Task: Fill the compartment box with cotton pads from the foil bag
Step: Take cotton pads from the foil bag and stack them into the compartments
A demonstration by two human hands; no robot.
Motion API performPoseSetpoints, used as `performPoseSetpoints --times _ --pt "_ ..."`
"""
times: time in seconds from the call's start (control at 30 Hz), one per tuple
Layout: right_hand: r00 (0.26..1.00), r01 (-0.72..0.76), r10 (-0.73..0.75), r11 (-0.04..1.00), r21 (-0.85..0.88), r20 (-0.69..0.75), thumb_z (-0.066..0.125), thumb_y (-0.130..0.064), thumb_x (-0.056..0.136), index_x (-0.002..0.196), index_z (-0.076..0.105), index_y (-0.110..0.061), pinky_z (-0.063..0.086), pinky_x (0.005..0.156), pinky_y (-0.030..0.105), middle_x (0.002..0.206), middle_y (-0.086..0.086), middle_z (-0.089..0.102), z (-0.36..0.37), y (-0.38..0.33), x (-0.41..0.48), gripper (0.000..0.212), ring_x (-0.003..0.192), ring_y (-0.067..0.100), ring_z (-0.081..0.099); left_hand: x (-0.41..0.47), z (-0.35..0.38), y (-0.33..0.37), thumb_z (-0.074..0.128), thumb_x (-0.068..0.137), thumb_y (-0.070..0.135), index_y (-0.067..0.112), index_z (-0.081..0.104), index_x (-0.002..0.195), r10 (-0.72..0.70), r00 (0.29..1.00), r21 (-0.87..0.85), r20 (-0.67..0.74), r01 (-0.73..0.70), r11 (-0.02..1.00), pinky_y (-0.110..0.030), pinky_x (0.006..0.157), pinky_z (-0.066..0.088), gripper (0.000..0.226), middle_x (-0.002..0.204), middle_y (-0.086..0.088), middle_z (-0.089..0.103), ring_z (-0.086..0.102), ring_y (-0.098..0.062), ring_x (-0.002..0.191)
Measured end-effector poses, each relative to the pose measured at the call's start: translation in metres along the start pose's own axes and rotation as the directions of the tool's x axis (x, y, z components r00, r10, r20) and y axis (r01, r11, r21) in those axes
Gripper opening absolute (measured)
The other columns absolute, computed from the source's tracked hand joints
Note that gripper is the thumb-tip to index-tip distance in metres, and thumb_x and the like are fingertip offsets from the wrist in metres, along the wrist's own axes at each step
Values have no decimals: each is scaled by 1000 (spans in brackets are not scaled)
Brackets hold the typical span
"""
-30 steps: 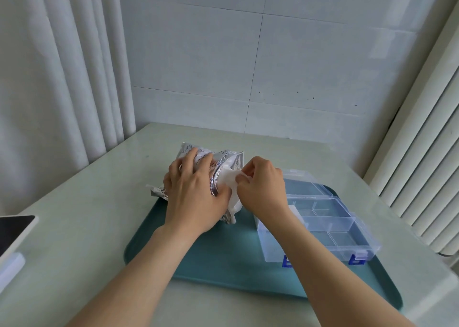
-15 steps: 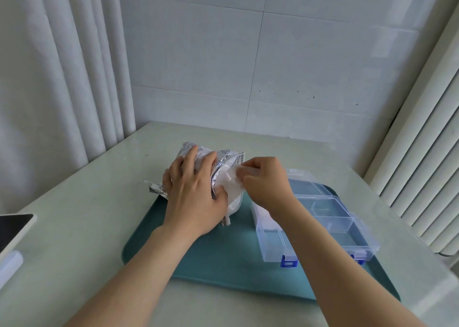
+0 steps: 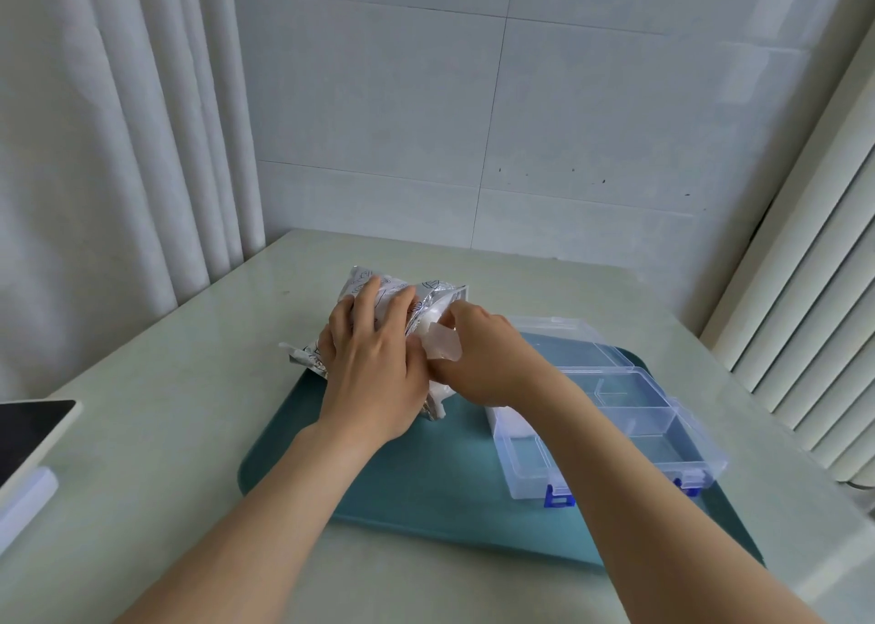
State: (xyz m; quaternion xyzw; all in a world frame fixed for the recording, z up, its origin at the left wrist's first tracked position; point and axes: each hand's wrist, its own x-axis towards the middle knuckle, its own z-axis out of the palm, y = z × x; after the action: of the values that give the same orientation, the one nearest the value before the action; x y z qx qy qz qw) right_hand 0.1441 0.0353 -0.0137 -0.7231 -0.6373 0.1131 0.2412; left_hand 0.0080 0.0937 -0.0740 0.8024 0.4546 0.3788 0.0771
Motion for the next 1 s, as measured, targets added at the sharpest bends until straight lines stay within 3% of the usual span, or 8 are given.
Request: performPoseSetpoints --times 0.1,0.23,0.43,0.53,0.67,0.8,0.87,1.0 --pt "998 -42 47 992 122 -37 80 -37 87 124 56 -16 42 69 28 109 -1 60 -2 1 2 49 99 20 55 0 1 0 50 104 28 29 47 151 0 1000 -8 -22 -1 1000 -59 117 27 48 167 -2 26 26 -34 148" --pt "999 -42 45 992 118 -24 82 -30 85 87 59 -9 41 61 30 81 2 58 -2 5 6 31 76 22 51 0 1 0 50 105 29 28 50 149 -4 999 -19 -43 3 1000 -59 117 29 44 166 -2 30 28 -34 146" --pt "994 -78 87 988 131 -69 77 -18 91 129 58 -15 44 81 31 115 5 61 -15 9 5 43 105 28 57 -1 1 0 53 102 24 29 50 148 6 999 -19 -44 -7 1000 -60 116 30 46 164 -2 31 28 -33 144" --pt "991 -74 86 991 110 -103 66 -8 93 111 68 -4 54 80 41 103 17 70 -21 12 5 19 100 39 63 1 1 0 53 96 16 29 52 146 55 996 -20 -70 -56 998 -62 117 31 52 163 -5 33 33 -38 145" --pt "976 -117 159 960 256 -150 54 -10 92 99 67 3 58 82 54 97 26 70 -24 12 3 20 89 41 65 0 -1 3 60 86 -8 27 59 135 164 982 -22 -92 -167 986 -61 120 27 60 162 -11 33 33 -39 149" --pt "953 -166 270 845 508 -139 55 -23 82 92 65 3 52 57 39 74 16 65 -31 9 1 30 64 26 58 0 -3 4 60 94 -2 25 63 124 191 970 -61 -152 -202 977 -52 119 26 41 154 -8 42 37 -35 145" --pt "948 -158 289 795 586 -136 53 -13 93 97 66 2 47 57 35 74 11 62 -35 10 1 21 60 22 57 1 -2 5 51 102 14 23 67 118 169 968 -92 -187 -188 978 -50 118 26 24 150 -6 46 39 -33 144" --pt "971 -71 207 729 681 -120 53 -8 101 101 69 -1 42 54 32 77 9 58 -39 9 -1 18 59 18 52 2 -6 11 47 105 21 17 72 111 157 941 -105 -299 -196 975 -49 113 35 26 139 -5 57 45 -33 136"
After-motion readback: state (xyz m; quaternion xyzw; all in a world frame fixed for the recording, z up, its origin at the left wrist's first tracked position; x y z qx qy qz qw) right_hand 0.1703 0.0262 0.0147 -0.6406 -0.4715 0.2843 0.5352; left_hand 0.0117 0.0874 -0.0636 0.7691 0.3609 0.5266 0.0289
